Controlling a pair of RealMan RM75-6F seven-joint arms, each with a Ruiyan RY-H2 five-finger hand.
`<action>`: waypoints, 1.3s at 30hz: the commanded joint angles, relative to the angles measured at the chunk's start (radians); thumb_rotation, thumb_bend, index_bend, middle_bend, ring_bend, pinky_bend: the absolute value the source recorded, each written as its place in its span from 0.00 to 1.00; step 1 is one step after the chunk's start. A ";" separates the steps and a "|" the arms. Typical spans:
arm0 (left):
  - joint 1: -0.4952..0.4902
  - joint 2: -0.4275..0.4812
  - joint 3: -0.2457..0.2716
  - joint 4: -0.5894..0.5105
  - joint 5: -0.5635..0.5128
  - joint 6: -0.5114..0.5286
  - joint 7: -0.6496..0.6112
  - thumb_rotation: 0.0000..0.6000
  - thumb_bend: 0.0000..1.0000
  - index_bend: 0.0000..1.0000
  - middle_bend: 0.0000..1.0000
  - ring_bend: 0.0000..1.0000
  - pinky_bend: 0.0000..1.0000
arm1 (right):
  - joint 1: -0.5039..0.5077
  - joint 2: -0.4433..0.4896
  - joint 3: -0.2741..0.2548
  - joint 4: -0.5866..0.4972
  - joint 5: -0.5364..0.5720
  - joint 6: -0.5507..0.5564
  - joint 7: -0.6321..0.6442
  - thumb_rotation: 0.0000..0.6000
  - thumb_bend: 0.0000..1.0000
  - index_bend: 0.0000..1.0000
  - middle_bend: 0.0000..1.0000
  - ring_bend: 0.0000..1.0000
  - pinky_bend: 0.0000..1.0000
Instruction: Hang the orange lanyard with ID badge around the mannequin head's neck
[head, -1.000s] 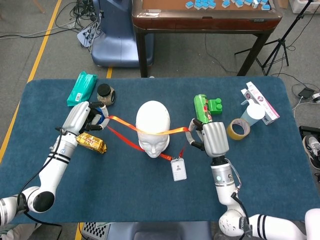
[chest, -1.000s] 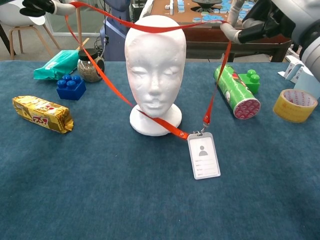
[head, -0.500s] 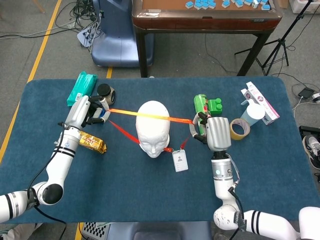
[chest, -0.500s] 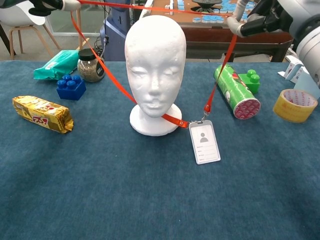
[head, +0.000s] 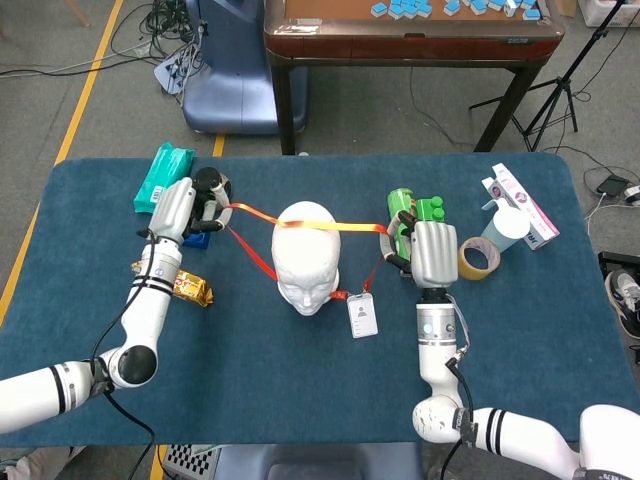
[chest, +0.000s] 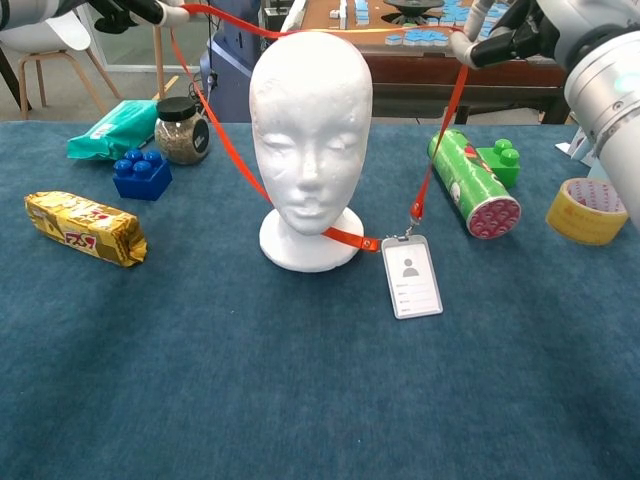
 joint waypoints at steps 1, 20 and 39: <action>-0.017 -0.015 -0.001 0.021 -0.018 0.000 0.022 1.00 0.37 0.60 0.84 0.81 0.87 | 0.011 -0.008 0.012 0.015 0.018 -0.005 -0.005 1.00 0.52 0.62 1.00 1.00 1.00; -0.128 -0.055 0.010 0.200 -0.225 -0.058 0.239 0.97 0.20 0.14 0.05 0.02 0.25 | 0.064 0.001 0.074 -0.014 0.217 -0.046 -0.104 1.00 0.22 0.04 1.00 1.00 1.00; -0.058 0.018 -0.008 0.167 -0.153 -0.040 0.163 0.37 0.08 0.00 0.00 0.00 0.00 | 0.047 0.097 0.008 -0.136 0.207 -0.062 -0.086 1.00 0.00 0.00 1.00 1.00 1.00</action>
